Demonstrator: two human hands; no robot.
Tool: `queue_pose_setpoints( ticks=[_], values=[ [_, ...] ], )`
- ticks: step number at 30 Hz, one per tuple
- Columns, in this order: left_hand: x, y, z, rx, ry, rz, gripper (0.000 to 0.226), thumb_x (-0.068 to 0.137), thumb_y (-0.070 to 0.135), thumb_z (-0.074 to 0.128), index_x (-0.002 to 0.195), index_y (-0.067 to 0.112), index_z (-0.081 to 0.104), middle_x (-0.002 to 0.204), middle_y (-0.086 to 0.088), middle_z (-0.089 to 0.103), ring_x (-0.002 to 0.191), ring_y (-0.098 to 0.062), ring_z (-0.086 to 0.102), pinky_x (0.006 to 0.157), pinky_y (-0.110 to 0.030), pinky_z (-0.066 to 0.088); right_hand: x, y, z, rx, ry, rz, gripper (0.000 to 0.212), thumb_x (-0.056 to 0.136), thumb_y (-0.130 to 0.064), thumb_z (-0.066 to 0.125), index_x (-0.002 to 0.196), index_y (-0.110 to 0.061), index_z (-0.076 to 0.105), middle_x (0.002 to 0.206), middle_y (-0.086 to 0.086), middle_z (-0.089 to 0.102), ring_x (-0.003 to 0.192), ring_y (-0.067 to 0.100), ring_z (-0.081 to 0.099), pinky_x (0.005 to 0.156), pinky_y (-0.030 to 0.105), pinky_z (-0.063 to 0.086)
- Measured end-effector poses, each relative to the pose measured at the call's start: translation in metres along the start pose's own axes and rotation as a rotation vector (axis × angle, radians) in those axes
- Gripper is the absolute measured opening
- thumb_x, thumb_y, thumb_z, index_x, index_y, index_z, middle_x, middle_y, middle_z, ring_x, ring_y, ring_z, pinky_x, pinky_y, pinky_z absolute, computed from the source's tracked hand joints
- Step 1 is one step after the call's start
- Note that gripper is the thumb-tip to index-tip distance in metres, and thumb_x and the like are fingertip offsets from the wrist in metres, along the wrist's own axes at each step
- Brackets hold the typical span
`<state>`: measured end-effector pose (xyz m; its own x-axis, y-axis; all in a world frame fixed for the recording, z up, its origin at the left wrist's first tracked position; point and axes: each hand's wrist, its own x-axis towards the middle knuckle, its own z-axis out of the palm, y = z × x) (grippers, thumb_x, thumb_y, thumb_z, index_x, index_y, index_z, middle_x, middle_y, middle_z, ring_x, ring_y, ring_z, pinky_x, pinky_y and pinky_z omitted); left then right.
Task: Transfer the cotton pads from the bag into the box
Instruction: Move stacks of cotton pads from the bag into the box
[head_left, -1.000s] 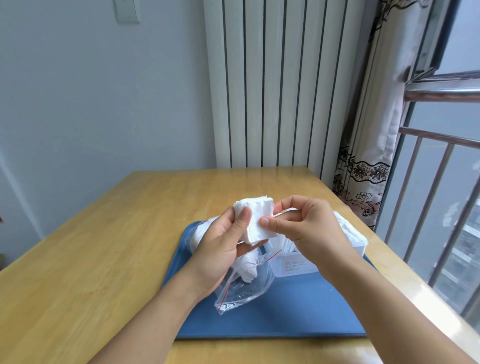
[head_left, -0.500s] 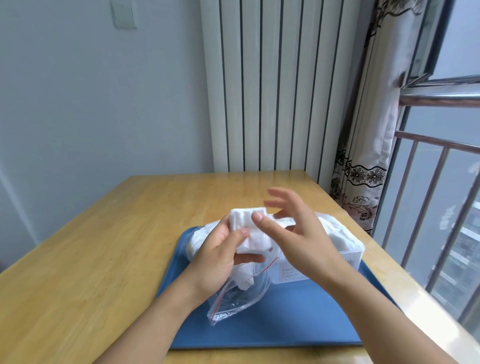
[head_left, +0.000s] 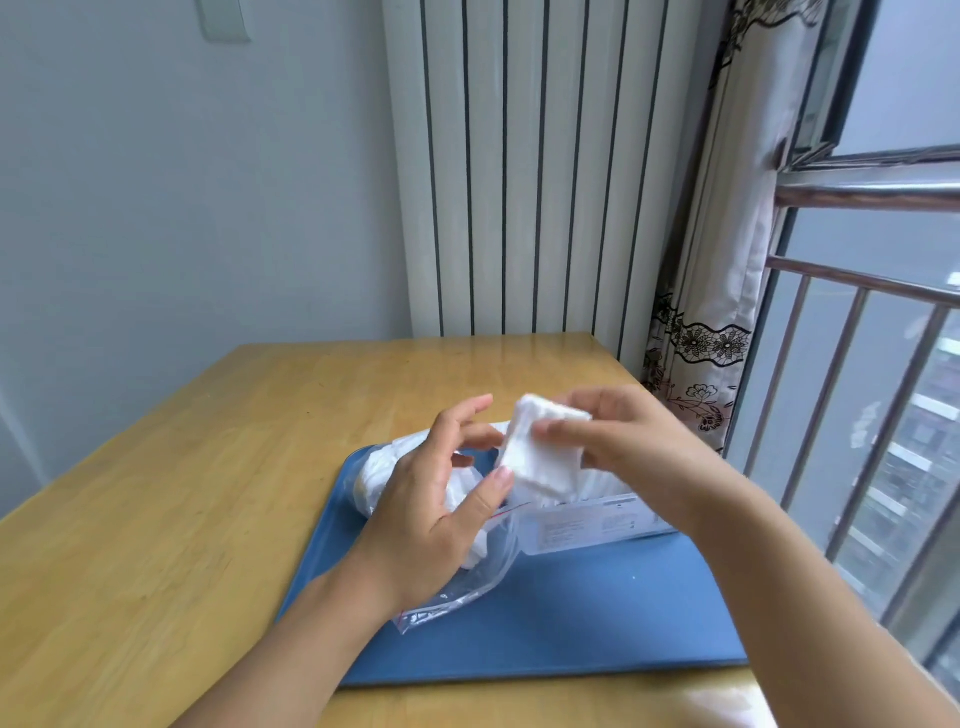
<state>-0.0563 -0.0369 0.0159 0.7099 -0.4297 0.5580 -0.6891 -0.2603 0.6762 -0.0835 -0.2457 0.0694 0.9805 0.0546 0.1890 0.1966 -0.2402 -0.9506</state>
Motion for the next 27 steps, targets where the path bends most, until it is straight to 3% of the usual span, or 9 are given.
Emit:
queue_pose_setpoints(
  ticks=[2,5,8,10,13,16,22,27],
  values=[
    [0.001,0.000,0.000,0.157,-0.007,0.101,0.049,0.091,0.049,0.055,0.137,0.032,0.053,0.132,0.022,0.059,0.131,-0.003,0.051,0.108,-0.021,0.038,0.006,0.003,-0.017,0.039,0.185,0.024,0.014,0.090,-0.015,0.072,0.083,-0.002,0.071,0.075,0.006,0.069,0.075,0.020,0.066,0.077,0.036,0.055],
    [0.000,0.000,0.006,0.292,-0.139,0.161,0.046,0.091,0.048,0.058,0.133,0.030,0.060,0.145,0.021,0.051,0.143,-0.002,0.036,0.116,-0.015,0.025,0.010,0.007,-0.041,-0.048,0.406,0.119,0.026,0.081,-0.011,0.075,0.087,0.012,0.064,0.080,0.017,0.066,0.071,0.024,0.068,0.066,0.033,0.062],
    [-0.003,0.000,0.015,0.367,-0.297,0.158,0.049,0.095,0.052,0.055,0.141,0.035,0.054,0.152,0.028,0.040,0.149,0.008,0.013,0.119,-0.013,0.013,0.009,0.011,-0.046,-0.167,0.406,0.250,0.022,0.075,-0.005,0.079,0.087,0.004,0.062,0.083,0.018,0.068,0.072,0.027,0.072,0.068,0.045,0.065],
    [-0.004,-0.004,0.017,0.409,-0.356,0.135,0.052,0.097,0.054,0.052,0.145,0.037,0.047,0.150,0.029,0.041,0.146,0.015,0.007,0.118,-0.012,0.011,0.009,0.014,-0.044,-0.269,0.408,0.294,0.025,0.073,-0.008,0.080,0.089,0.000,0.063,0.084,0.015,0.070,0.074,0.028,0.074,0.064,0.047,0.065],
    [-0.003,-0.010,0.017,0.457,-0.353,0.135,0.051,0.096,0.054,0.054,0.144,0.037,0.049,0.146,0.021,0.049,0.143,0.011,0.022,0.113,-0.006,0.012,0.009,0.019,-0.043,-0.517,0.446,0.273,0.022,0.065,-0.022,0.081,0.072,-0.010,0.064,0.067,0.005,0.069,0.061,0.024,0.073,0.059,0.038,0.064],
    [-0.001,-0.009,0.016,0.440,-0.335,0.140,0.047,0.095,0.050,0.059,0.138,0.033,0.056,0.135,0.015,0.057,0.131,0.006,0.037,0.104,0.002,0.016,0.011,0.025,-0.045,-0.750,0.412,0.293,0.023,0.058,-0.033,0.080,0.060,-0.017,0.063,0.058,-0.002,0.068,0.064,0.021,0.069,0.059,0.032,0.055],
    [-0.002,-0.005,0.014,0.394,-0.329,0.135,0.043,0.094,0.049,0.061,0.133,0.031,0.061,0.127,0.017,0.060,0.123,0.006,0.043,0.101,0.002,0.021,0.012,0.031,-0.041,-1.002,0.356,0.391,0.028,0.059,-0.031,0.084,0.069,-0.016,0.063,0.077,0.003,0.067,0.074,0.027,0.064,0.058,0.026,0.045],
    [-0.001,-0.003,0.014,0.376,-0.338,0.120,0.039,0.094,0.049,0.061,0.130,0.032,0.062,0.124,0.019,0.059,0.122,0.005,0.045,0.103,-0.005,0.030,0.012,0.030,-0.032,-1.156,0.351,0.445,0.028,0.063,-0.028,0.081,0.074,-0.016,0.058,0.077,0.000,0.060,0.070,0.026,0.057,0.057,0.024,0.039]
  ],
)
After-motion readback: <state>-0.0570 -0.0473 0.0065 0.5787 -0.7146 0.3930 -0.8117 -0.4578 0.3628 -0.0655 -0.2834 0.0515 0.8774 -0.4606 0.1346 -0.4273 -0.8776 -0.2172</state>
